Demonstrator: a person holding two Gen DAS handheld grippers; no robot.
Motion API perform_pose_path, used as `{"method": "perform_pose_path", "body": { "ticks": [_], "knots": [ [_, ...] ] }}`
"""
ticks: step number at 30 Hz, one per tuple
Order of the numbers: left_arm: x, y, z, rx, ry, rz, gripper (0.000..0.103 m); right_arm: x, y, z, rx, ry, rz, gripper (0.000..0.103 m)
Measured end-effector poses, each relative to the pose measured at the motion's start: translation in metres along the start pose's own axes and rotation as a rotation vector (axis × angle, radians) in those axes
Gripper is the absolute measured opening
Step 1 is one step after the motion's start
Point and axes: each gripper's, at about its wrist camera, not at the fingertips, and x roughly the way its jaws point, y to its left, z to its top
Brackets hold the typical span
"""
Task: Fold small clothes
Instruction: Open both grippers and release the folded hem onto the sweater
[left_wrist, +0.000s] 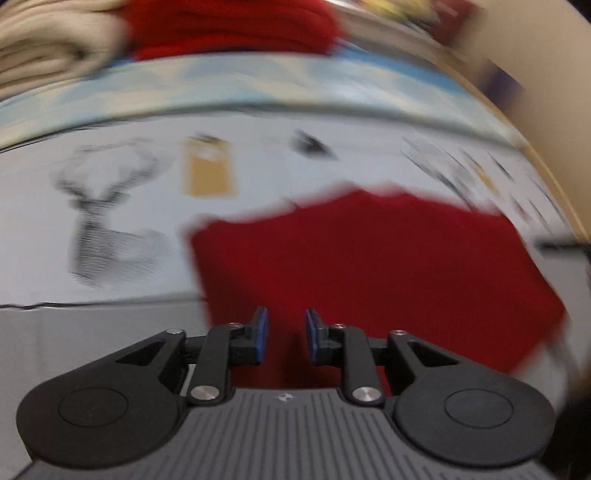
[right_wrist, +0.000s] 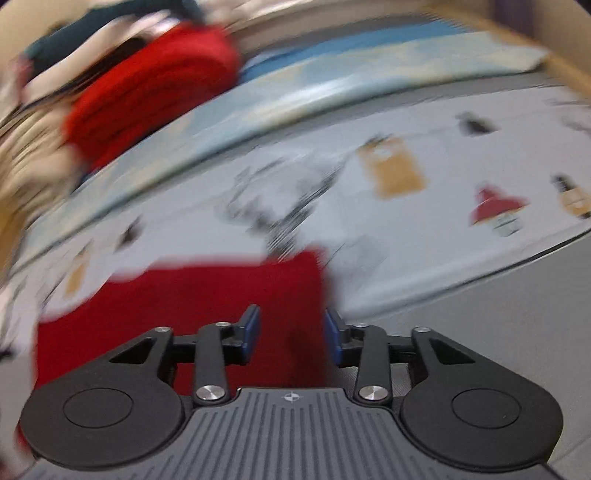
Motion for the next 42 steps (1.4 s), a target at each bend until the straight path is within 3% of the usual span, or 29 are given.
{"method": "perform_pose_path", "body": {
  "ticks": [2,4,6,7,8,11,16,18,20,22,27,31,35,37,38,40,42],
  "knots": [
    [0.0,-0.021,-0.024,0.138,0.062,-0.07,0.029,-0.003,0.008,-0.019,-0.119,0.073,-0.001,0.046],
    [0.012,-0.028,-0.047,0.208,0.181,-0.121,0.029,-0.001,0.009,-0.041,-0.206,0.169,-0.019,0.046],
    [0.036,-0.035,-0.083,0.35,0.344,-0.015,0.027,0.005,0.005,-0.066,-0.257,0.28,-0.059,0.044],
    [0.042,-0.038,-0.099,0.419,0.374,0.025,0.027,0.006,0.003,-0.074,-0.273,0.308,-0.079,0.045],
    [0.037,-0.041,-0.103,0.448,0.349,0.023,0.026,0.006,0.001,-0.078,-0.27,0.324,-0.078,0.045],
    [0.02,-0.034,-0.095,0.341,0.307,0.012,0.027,-0.002,0.005,-0.08,-0.265,0.308,-0.086,0.043],
    [-0.003,-0.024,-0.084,0.249,0.189,-0.001,0.027,-0.011,0.017,-0.079,-0.306,0.282,-0.086,0.041],
    [0.01,-0.017,-0.085,0.189,0.237,0.003,0.027,-0.005,0.014,-0.083,-0.316,0.313,-0.127,0.042],
    [0.032,-0.011,-0.094,0.211,0.347,0.102,0.027,-0.003,0.016,-0.084,-0.333,0.321,-0.143,0.043],
    [0.033,-0.011,-0.094,0.213,0.351,0.11,0.031,-0.005,0.017,-0.081,-0.326,0.312,-0.141,0.043],
    [-0.001,-0.012,-0.068,0.127,0.136,0.082,0.036,-0.026,0.028,-0.066,-0.333,0.202,-0.111,0.043],
    [0.004,-0.026,-0.047,0.16,0.065,0.1,0.036,-0.029,0.031,-0.055,-0.296,0.132,-0.12,0.045],
    [0.028,-0.036,-0.032,0.159,0.079,0.104,0.036,-0.01,0.03,-0.048,-0.288,0.17,-0.147,0.046],
    [0.057,-0.03,-0.03,0.168,0.16,0.186,0.036,0.002,0.031,-0.05,-0.307,0.193,-0.183,0.055],
    [0.066,-0.029,-0.031,0.173,0.204,0.226,0.044,0.005,0.031,-0.047,-0.303,0.195,-0.198,0.057],
    [0.067,-0.027,-0.028,0.145,0.203,0.227,0.045,0.009,0.03,-0.041,-0.276,0.198,-0.199,0.057],
    [0.054,-0.033,-0.019,0.142,0.145,0.216,0.044,0.005,0.033,-0.038,-0.289,0.176,-0.197,0.057]
  ]
}}
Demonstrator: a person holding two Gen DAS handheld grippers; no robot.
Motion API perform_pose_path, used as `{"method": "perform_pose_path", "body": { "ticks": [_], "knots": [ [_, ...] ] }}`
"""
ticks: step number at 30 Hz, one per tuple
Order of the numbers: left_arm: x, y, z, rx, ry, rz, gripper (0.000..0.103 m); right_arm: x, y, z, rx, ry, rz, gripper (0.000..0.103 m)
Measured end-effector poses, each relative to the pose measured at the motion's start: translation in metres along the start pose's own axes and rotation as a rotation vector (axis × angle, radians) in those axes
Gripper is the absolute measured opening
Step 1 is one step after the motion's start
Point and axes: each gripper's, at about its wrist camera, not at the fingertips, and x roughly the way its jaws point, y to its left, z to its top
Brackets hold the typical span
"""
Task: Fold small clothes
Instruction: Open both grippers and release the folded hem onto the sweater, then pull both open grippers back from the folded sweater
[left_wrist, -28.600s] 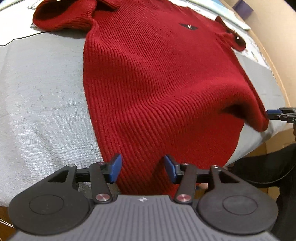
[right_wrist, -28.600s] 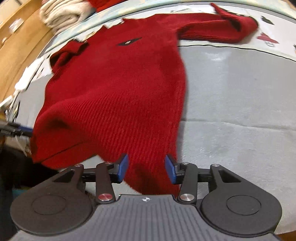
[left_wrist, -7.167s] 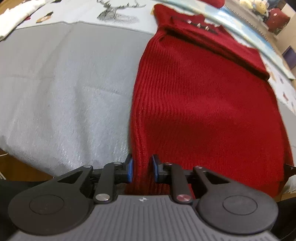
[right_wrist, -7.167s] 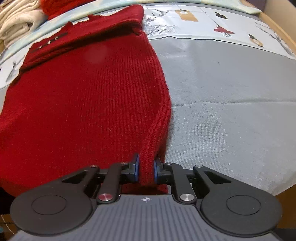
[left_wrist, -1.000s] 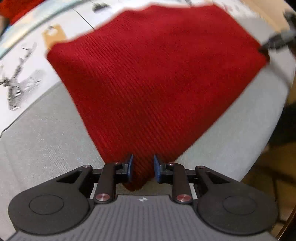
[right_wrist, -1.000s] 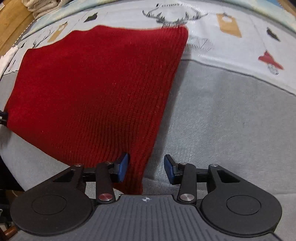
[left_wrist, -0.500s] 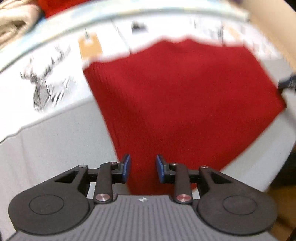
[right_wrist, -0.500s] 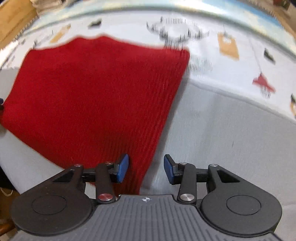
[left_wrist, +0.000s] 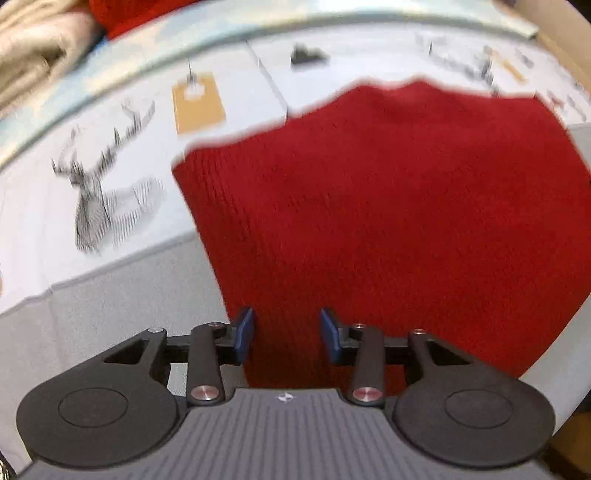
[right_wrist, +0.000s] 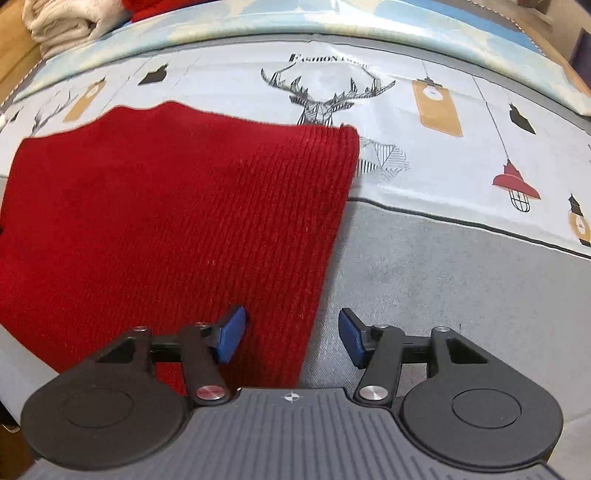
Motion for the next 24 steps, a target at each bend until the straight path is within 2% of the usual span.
{"method": "perform_pose_path", "body": {
  "ticks": [4,5,6,8,9,10,14,17,19,20,22,24],
  "knots": [
    [-0.026,-0.009,0.006,0.003,-0.106,-0.126,0.046,-0.004,-0.001,0.005,0.008,-0.039,0.022,0.057],
    [-0.025,-0.012,0.005,0.016,-0.105,-0.159,0.047,-0.001,-0.001,0.005,0.009,-0.034,0.022,0.057],
    [-0.016,-0.018,0.004,0.042,-0.07,-0.17,0.05,0.003,0.0,0.005,0.003,-0.016,0.013,0.057],
    [0.008,-0.027,-0.003,0.109,0.044,-0.082,0.05,0.013,0.004,0.002,-0.025,0.023,-0.018,0.057],
    [0.015,-0.03,-0.006,0.138,0.071,-0.052,0.055,0.014,0.004,0.003,-0.029,0.018,-0.02,0.057],
    [0.013,-0.033,-0.006,0.155,0.058,-0.045,0.055,0.012,0.004,0.005,-0.02,0.011,-0.024,0.057],
    [-0.016,-0.028,0.0,0.113,-0.049,-0.058,0.056,-0.008,0.012,0.008,-0.024,-0.078,-0.041,0.056],
    [-0.047,-0.02,0.006,0.016,-0.167,-0.078,0.06,-0.031,0.017,0.011,-0.005,-0.17,-0.056,0.056],
    [-0.069,-0.013,0.012,-0.059,-0.219,-0.069,0.062,-0.049,0.021,0.015,0.031,-0.233,-0.075,0.056],
    [-0.086,-0.008,0.013,-0.104,-0.259,-0.046,0.066,-0.061,0.024,0.017,0.05,-0.269,-0.072,0.056],
    [-0.112,-0.004,0.014,-0.158,-0.324,-0.023,0.081,-0.087,0.032,0.018,0.072,-0.344,-0.052,0.056],
    [-0.139,-0.002,0.011,-0.189,-0.389,0.002,0.083,-0.109,0.043,0.018,0.078,-0.408,-0.044,0.057]
  ]
}}
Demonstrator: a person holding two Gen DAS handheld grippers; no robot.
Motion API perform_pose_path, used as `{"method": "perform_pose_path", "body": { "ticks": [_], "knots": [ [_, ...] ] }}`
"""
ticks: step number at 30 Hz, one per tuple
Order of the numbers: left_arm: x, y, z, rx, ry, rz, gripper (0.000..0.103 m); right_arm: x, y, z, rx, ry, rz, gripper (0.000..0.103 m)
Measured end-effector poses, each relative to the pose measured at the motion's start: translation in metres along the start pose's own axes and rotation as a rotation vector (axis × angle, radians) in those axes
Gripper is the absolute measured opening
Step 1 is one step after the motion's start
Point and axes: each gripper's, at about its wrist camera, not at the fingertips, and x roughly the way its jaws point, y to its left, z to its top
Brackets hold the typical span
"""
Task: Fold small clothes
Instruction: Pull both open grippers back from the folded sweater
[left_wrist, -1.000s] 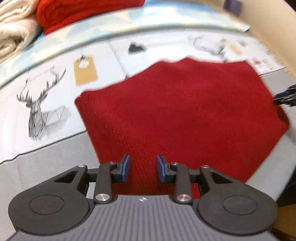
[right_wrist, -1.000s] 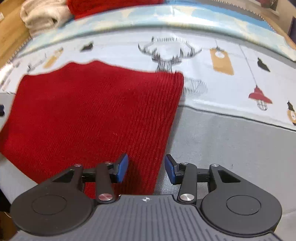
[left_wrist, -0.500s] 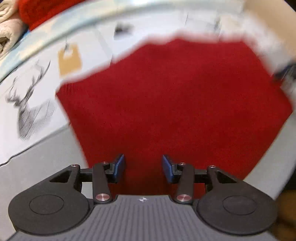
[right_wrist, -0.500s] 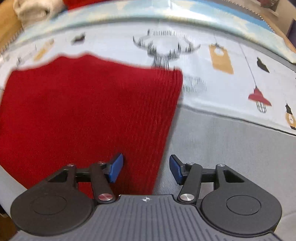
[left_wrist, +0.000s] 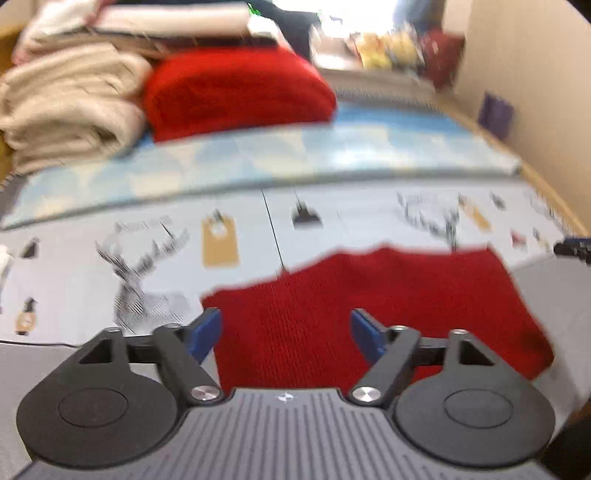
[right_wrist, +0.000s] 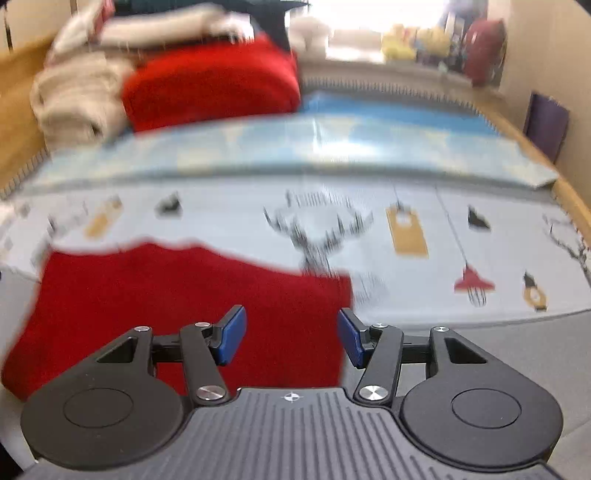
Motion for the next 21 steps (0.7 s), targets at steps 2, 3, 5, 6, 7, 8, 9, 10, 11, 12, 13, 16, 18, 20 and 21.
{"method": "perform_pose_path", "body": {
  "ticks": [2,3,5,6,7,8,9,10,11,12,13,16,18,20,21],
  "knots": [
    [-0.025,-0.011,0.001,0.01,-0.037,0.01,0.085,-0.023,0.014,0.005,0.013,-0.064,0.01,0.058],
    [-0.031,-0.014,-0.002,0.015,-0.05,0.012,0.085,-0.032,0.02,0.006,0.024,-0.087,0.016,0.058],
    [-0.04,-0.019,-0.014,0.027,-0.066,0.015,0.086,-0.044,0.031,0.005,0.049,-0.119,0.032,0.058],
    [-0.04,-0.021,-0.023,0.034,-0.072,0.021,0.087,-0.047,0.037,0.001,0.058,-0.131,0.046,0.059],
    [-0.036,-0.016,-0.03,0.036,-0.07,0.029,0.088,-0.048,0.044,-0.002,0.06,-0.141,0.056,0.059],
    [-0.033,-0.015,-0.042,0.031,-0.056,0.042,0.088,-0.047,0.049,-0.008,0.055,-0.148,0.059,0.059],
    [-0.026,-0.014,-0.053,0.025,-0.009,0.056,0.088,-0.043,0.055,-0.016,0.047,-0.146,0.053,0.059],
    [-0.016,-0.013,-0.058,0.023,0.065,0.083,0.086,-0.038,0.06,-0.023,0.046,-0.124,0.048,0.059],
    [-0.008,-0.013,-0.06,0.019,0.111,0.121,0.086,-0.029,0.063,-0.028,0.058,-0.073,0.039,0.059],
    [-0.007,-0.011,-0.06,0.017,0.107,0.134,0.086,-0.026,0.068,-0.03,0.075,-0.044,0.03,0.059],
    [-0.007,-0.009,-0.058,0.012,0.098,0.136,0.086,-0.022,0.072,-0.03,0.087,-0.032,0.029,0.058],
    [-0.002,0.0,-0.054,-0.026,0.108,0.152,0.087,-0.016,0.089,-0.028,0.031,-0.052,0.031,0.059],
    [0.005,0.008,-0.055,-0.054,0.149,0.165,0.087,-0.012,0.099,-0.028,-0.014,-0.059,0.012,0.059],
    [0.008,0.014,-0.054,-0.08,0.171,0.168,0.087,-0.007,0.106,-0.027,-0.018,-0.049,0.016,0.059],
    [0.008,0.017,-0.055,-0.09,0.178,0.164,0.087,-0.004,0.109,-0.028,-0.014,-0.041,0.025,0.059]
  ]
}}
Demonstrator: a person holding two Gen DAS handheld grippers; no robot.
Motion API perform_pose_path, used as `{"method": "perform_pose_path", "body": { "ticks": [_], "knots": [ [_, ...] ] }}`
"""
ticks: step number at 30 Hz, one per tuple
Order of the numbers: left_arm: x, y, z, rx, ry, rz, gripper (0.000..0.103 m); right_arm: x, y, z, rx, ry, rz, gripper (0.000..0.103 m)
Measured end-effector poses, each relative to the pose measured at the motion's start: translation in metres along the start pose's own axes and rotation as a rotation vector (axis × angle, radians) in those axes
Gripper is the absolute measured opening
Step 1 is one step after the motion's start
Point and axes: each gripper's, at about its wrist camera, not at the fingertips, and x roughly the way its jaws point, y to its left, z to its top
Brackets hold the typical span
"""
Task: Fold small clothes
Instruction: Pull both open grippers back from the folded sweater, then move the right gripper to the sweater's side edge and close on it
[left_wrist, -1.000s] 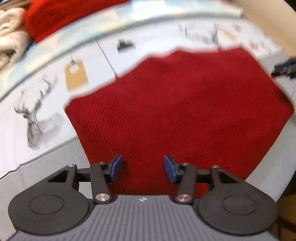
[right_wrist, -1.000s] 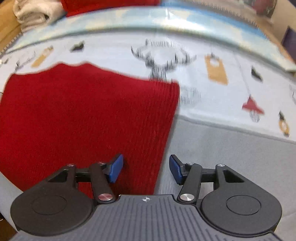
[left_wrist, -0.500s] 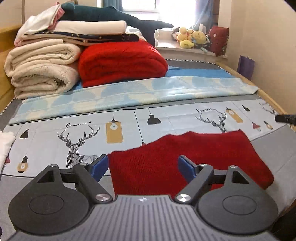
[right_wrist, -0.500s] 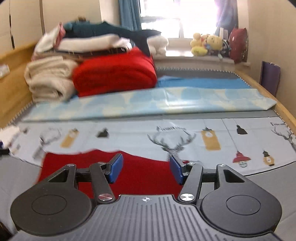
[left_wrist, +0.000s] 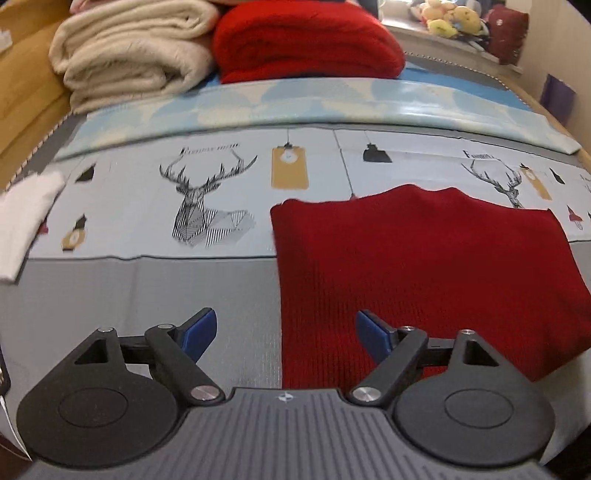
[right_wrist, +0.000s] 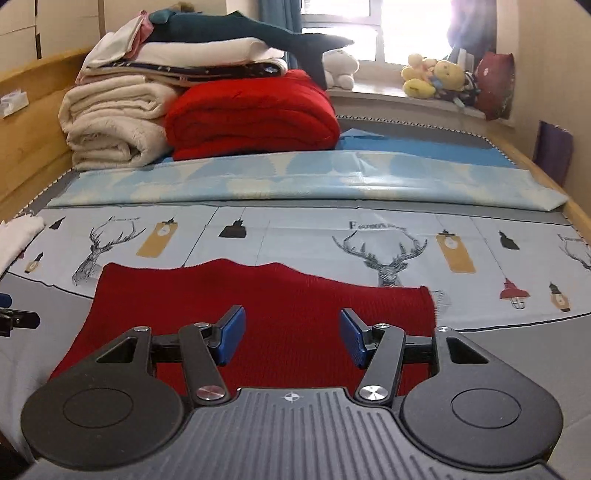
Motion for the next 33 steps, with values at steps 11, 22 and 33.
{"method": "perform_pose_path", "body": {
  "ticks": [11,22,33],
  "knots": [
    [0.009,0.024,0.001,-0.103,0.038,-0.031,0.087,0.026,0.067,-0.01,-0.145,0.062,0.097,0.055],
    [0.012,0.037,0.006,-0.201,0.064,-0.038,0.087,0.046,0.133,-0.025,-0.265,0.105,0.193,0.044],
    [0.011,0.058,0.007,-0.25,0.07,-0.024,0.087,0.06,0.209,-0.064,-0.545,0.12,0.296,0.05]
  ]
}}
